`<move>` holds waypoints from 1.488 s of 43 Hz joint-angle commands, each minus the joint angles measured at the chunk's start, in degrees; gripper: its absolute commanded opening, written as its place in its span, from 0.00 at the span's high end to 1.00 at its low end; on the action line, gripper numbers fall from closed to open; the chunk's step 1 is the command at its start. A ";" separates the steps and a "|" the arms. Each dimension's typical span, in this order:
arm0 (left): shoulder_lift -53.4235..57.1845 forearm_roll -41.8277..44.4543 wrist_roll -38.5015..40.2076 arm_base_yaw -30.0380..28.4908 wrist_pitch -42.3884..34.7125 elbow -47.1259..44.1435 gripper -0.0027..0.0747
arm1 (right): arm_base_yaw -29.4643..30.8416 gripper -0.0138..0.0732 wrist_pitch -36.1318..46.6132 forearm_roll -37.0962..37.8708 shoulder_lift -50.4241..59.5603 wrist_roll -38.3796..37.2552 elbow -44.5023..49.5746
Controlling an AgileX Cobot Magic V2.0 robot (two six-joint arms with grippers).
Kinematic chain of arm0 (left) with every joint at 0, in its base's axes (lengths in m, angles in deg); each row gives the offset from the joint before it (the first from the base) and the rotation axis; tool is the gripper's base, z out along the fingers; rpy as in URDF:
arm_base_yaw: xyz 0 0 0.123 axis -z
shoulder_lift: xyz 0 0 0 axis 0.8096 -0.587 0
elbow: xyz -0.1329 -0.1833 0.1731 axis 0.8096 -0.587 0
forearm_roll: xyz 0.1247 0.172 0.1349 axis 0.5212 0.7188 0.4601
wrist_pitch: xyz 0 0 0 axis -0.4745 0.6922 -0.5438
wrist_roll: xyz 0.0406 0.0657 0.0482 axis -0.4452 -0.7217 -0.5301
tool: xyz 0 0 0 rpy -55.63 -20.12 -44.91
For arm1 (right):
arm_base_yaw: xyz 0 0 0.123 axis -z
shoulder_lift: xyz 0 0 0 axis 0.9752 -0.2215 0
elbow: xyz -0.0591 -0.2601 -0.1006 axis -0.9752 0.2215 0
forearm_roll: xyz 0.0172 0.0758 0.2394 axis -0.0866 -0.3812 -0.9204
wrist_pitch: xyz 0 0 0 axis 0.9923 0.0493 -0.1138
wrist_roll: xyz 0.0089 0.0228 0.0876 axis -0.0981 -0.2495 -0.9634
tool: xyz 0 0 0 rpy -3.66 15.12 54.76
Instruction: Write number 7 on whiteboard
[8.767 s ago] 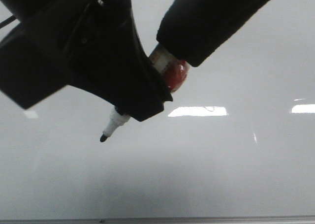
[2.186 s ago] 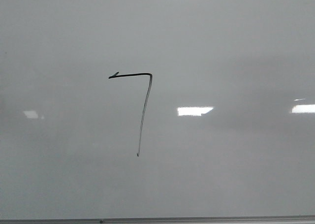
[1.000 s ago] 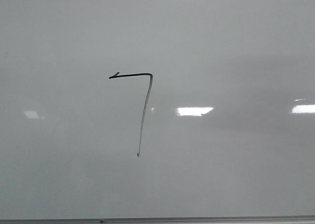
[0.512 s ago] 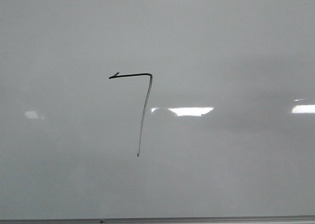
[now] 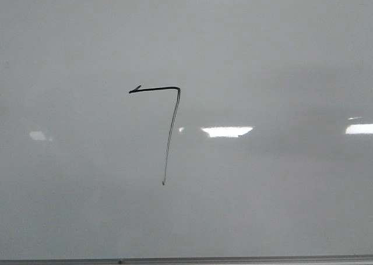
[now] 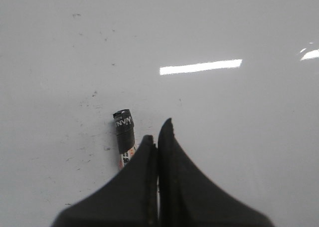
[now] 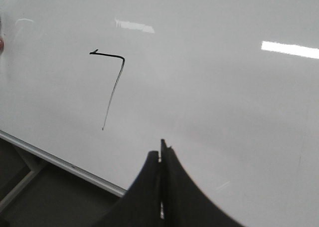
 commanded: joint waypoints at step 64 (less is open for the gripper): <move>1.33 8.95 2.48 1.41 -5.67 -0.77 0.99 | 0.34 0.92 3.34 -1.51 -0.29 -0.07 -1.42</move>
